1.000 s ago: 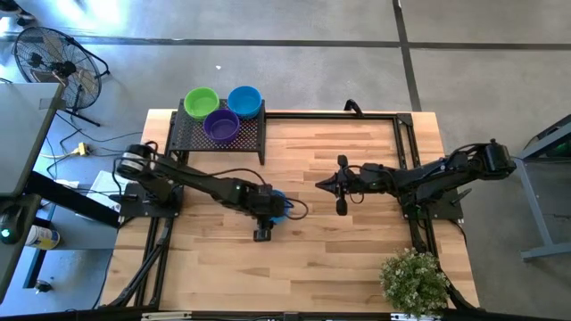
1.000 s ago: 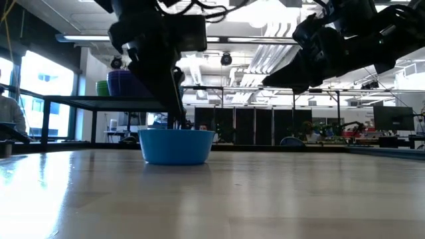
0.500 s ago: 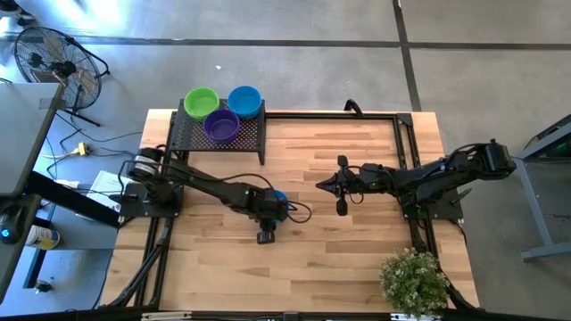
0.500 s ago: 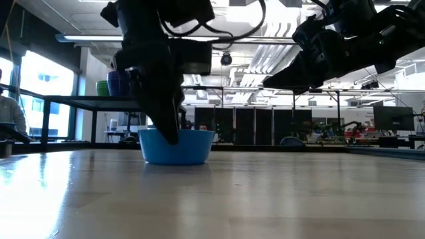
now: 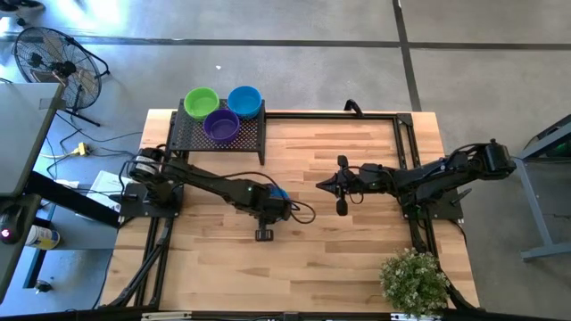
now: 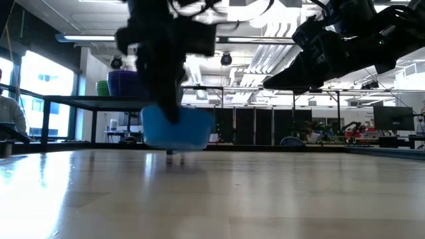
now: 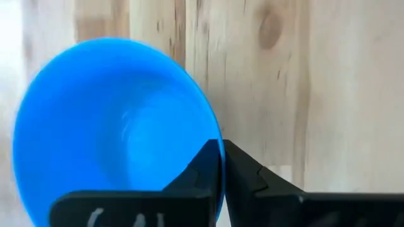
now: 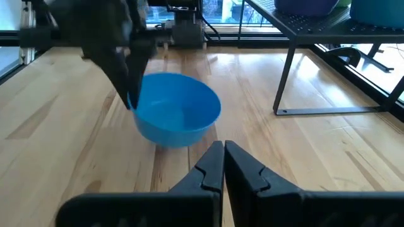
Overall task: Pick & Place Mini bowls
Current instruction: Stack the blue bowl on top of the blue bowl on the shelf
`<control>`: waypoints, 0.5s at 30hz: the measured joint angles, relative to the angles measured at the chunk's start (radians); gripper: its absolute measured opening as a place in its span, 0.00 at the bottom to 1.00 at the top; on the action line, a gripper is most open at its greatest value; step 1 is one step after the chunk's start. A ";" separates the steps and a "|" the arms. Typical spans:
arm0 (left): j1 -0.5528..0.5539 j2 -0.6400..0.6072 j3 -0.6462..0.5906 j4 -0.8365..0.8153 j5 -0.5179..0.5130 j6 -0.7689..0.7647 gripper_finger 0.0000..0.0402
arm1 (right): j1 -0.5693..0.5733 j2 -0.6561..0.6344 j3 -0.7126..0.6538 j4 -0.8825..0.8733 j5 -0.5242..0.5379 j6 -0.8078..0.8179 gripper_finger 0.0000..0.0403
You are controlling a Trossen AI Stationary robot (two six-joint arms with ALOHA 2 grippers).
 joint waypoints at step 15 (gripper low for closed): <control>0.142 -0.158 0.299 -0.263 -0.057 0.177 0.01 | 0.000 0.001 0.000 -0.017 0.000 -0.001 0.01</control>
